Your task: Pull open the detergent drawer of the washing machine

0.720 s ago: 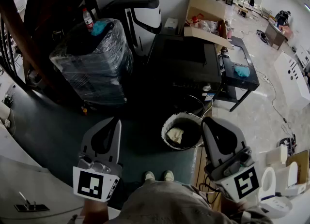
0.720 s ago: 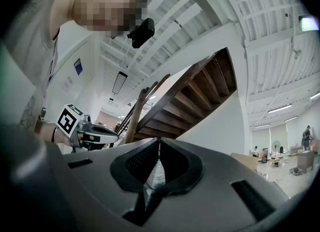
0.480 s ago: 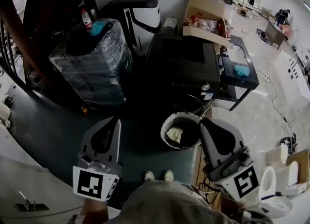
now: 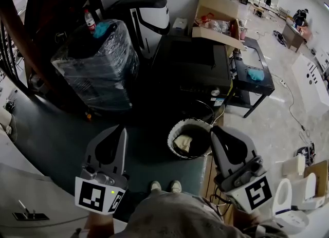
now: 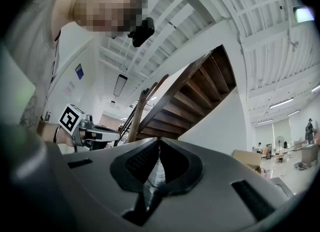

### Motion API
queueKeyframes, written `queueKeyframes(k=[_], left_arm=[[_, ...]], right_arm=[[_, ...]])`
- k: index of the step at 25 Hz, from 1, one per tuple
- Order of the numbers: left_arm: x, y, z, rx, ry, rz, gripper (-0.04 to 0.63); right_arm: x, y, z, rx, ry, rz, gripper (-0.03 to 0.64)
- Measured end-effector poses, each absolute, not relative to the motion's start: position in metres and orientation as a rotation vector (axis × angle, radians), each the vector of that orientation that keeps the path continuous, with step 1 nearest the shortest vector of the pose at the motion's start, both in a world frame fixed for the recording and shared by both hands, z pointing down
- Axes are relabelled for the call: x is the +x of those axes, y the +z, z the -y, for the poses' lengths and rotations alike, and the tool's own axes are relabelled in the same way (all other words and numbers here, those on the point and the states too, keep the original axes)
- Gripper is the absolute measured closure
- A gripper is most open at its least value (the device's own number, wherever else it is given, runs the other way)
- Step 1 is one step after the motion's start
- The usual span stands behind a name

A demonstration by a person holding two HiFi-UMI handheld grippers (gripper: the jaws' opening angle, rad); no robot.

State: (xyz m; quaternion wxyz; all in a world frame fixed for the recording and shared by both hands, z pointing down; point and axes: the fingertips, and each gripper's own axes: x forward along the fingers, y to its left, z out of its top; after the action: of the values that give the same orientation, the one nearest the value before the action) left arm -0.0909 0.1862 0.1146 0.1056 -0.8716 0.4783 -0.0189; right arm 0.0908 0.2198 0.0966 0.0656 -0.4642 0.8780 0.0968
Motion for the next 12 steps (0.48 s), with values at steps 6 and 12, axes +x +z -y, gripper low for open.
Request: queueKeyframes(k=[6,12], left_arm=[[-0.077,0.113,-0.190,-2.594,0.018,-1.443,0.284],[-0.080,0.114,-0.186,-2.518,-0.039,-1.508,0.209]], right_arm=[[0.104,0.108,-0.222,-1.386,0.268,-2.668,0.578],[0.107,0.113,-0.217,-1.367,0.236,-2.675,0.578]])
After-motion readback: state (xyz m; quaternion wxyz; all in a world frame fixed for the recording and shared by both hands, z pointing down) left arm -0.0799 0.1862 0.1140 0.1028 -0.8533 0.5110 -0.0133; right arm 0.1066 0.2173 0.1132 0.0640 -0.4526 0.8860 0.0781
